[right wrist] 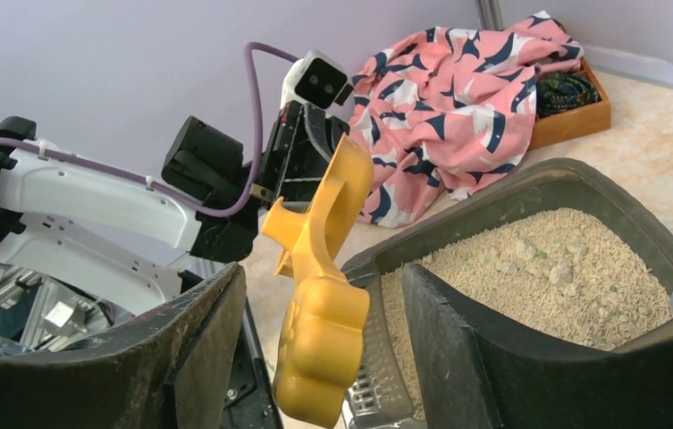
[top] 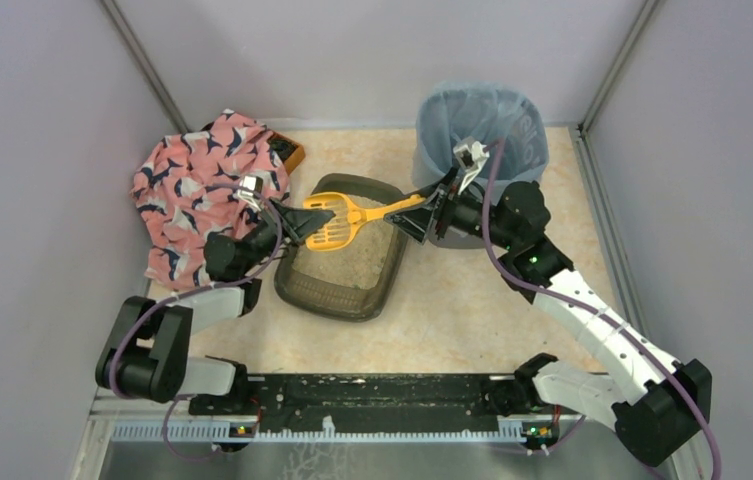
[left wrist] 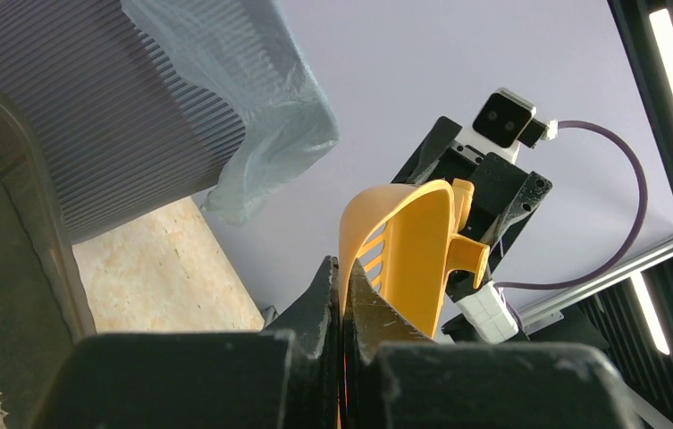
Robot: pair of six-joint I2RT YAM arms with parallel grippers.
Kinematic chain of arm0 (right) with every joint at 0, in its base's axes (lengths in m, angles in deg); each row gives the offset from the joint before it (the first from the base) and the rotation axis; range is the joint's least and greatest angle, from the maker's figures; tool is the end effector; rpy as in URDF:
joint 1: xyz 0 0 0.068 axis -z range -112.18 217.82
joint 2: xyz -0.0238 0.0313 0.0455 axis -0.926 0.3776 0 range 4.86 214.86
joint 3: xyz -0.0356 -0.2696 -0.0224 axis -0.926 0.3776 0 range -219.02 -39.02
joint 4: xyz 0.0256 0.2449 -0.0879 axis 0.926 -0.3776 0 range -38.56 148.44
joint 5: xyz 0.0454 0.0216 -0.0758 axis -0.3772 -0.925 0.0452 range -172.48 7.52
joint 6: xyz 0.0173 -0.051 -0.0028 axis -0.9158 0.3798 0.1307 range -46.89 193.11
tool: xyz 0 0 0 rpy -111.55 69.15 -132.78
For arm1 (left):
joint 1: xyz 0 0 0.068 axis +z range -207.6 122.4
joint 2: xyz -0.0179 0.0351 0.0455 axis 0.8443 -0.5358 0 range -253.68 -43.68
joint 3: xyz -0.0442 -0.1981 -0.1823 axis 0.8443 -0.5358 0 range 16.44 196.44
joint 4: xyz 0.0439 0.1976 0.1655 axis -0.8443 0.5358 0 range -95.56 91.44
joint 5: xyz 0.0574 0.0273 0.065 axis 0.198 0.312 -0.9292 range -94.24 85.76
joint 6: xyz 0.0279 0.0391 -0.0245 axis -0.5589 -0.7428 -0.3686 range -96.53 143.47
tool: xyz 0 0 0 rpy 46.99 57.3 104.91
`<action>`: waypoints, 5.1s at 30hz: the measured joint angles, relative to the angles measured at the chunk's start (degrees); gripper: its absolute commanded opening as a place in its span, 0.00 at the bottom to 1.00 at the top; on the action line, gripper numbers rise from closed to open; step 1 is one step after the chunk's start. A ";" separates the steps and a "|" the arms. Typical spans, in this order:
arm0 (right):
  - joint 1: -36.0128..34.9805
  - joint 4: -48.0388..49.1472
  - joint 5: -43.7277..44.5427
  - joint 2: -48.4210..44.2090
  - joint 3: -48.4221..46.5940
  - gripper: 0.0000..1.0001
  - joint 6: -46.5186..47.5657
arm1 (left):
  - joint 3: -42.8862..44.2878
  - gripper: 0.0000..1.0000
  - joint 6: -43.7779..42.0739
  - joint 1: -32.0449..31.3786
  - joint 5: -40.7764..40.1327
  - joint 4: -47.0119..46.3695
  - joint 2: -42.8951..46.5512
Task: Clean the litter box
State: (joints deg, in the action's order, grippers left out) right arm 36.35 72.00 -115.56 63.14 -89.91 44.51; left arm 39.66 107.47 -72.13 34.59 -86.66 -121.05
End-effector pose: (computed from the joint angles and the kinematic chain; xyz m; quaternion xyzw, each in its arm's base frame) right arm 0.1904 0.1392 0.3773 -0.2278 0.6348 0.5217 0.5225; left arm 0.2318 -0.0830 0.2538 -0.0481 0.5666 -0.7227 0.3929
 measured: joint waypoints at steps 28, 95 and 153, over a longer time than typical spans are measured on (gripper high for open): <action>-0.46 0.07 1.57 3.69 -1.70 0.53 1.05 | -0.39 0.00 9.03 -0.98 -1.99 -5.55 -8.33; -0.81 5.42 1.42 3.13 -0.09 0.16 -3.10 | -4.39 0.00 -6.88 -1.25 -7.15 -6.21 2.47; -1.05 -13.22 10.62 12.57 -13.29 0.00 5.42 | -2.40 0.82 -41.55 1.51 -12.39 48.09 25.44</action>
State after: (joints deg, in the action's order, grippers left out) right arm 35.30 58.77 -104.94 75.71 -103.20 49.93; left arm 37.25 65.92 -70.62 22.20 -38.57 -95.61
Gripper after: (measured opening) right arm 0.213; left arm 0.831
